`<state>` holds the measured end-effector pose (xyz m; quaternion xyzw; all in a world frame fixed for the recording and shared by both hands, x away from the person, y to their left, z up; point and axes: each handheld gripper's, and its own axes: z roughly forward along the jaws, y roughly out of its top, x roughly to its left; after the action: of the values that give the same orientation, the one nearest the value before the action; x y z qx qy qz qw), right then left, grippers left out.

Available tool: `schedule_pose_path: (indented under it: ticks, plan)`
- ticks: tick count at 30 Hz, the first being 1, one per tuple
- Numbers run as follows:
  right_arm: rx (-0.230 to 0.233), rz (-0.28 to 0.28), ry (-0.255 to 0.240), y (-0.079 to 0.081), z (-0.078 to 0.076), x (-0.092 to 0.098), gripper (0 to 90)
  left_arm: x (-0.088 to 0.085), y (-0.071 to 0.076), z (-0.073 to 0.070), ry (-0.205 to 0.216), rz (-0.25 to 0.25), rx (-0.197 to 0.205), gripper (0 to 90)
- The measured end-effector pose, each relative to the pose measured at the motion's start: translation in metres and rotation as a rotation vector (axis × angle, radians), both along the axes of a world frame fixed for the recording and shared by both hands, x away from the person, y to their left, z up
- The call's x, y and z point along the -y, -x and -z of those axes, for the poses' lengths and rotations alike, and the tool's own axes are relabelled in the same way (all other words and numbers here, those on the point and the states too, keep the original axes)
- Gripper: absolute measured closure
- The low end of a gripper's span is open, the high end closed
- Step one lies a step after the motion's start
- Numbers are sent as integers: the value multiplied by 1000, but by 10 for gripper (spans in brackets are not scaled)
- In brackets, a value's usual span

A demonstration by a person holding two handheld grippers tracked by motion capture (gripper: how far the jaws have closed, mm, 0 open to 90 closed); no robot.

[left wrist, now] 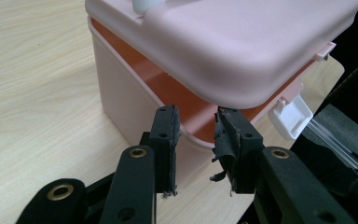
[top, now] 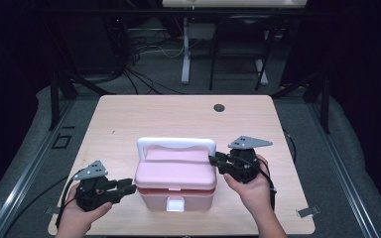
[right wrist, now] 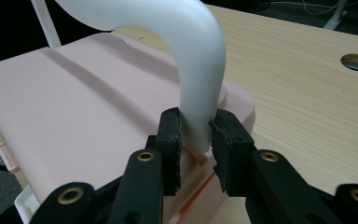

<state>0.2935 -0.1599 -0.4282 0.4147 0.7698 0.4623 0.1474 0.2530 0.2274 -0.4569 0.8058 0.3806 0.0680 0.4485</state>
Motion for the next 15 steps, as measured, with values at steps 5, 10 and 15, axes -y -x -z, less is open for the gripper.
schedule_pose_path:
  ticks: [5,10,15]
  plan:
    - [-1,2,-6,0,-1,1,727,1,1,-2,-5,-4,12,684]
    - [6,12,1,3,-3,4,725,2,1,-5,4,-4,22,684]
    - [11,29,-6,9,-3,11,711,2,1,-10,-1,-4,38,684]
